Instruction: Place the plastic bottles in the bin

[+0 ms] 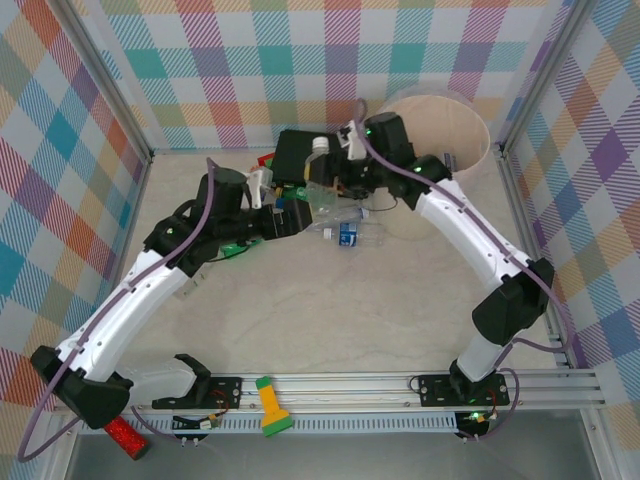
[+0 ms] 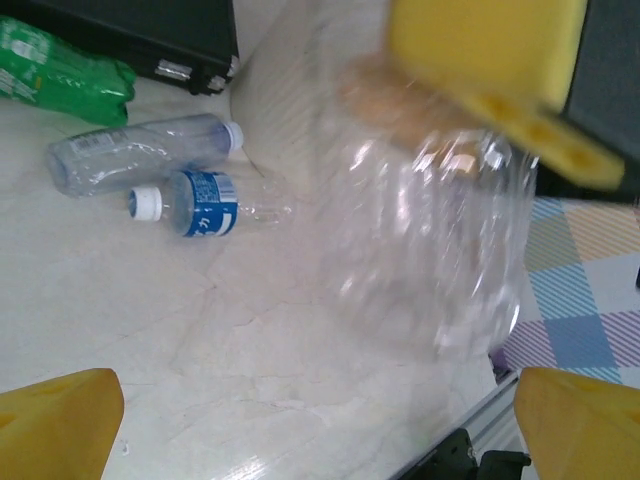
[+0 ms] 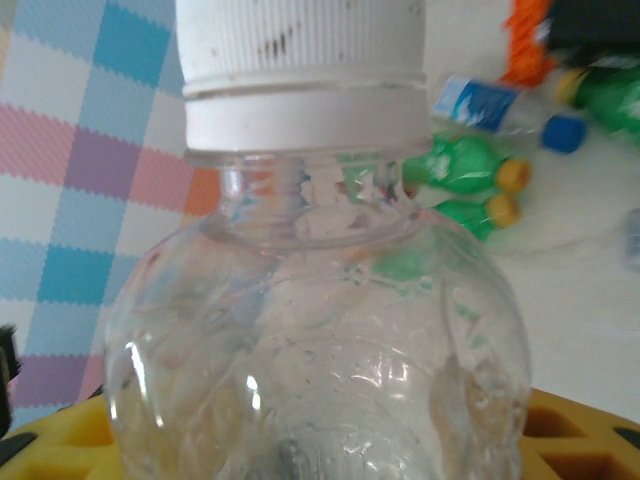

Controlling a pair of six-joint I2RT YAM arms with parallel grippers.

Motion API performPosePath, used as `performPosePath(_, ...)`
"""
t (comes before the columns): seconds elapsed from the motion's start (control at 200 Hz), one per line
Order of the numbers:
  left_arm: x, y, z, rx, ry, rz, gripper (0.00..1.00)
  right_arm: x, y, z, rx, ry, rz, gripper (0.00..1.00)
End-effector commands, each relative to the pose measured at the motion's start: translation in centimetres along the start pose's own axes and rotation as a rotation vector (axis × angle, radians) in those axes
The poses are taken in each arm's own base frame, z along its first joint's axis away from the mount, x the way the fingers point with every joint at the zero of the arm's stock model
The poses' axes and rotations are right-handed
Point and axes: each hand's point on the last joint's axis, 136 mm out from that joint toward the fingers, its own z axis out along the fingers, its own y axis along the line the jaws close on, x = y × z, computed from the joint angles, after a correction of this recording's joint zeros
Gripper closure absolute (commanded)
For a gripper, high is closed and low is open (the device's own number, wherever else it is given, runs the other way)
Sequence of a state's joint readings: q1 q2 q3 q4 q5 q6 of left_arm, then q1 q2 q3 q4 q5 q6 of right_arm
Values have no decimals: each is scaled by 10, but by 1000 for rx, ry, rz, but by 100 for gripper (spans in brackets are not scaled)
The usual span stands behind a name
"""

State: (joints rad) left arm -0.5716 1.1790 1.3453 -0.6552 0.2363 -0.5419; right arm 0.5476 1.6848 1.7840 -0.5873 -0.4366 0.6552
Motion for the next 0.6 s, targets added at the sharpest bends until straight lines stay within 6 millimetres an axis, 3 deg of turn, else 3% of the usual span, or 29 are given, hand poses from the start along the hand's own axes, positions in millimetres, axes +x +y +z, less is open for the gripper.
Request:
performPosePath(0.0,-5,14,-16,-53,-48,3,0,-28,-10,-51,96,-89,-37,48)
performPosePath(0.155,1,21,-20,-59,-44,-14,0,-69,-36,-98,216,-179,-19,49)
performPosePath(0.32,4,23,-27,-61,-55,-17,0,-104,-49,-141,286,-283,-19,49)
performPosePath(0.485,6,24,-30,-59,-55,-18,0,-127,-74,-165,378,-343,-12,48)
performPosePath(0.595,7,25,-32,-60,-60,-22,1,-136,-101,-168,470,-340,-13,48)
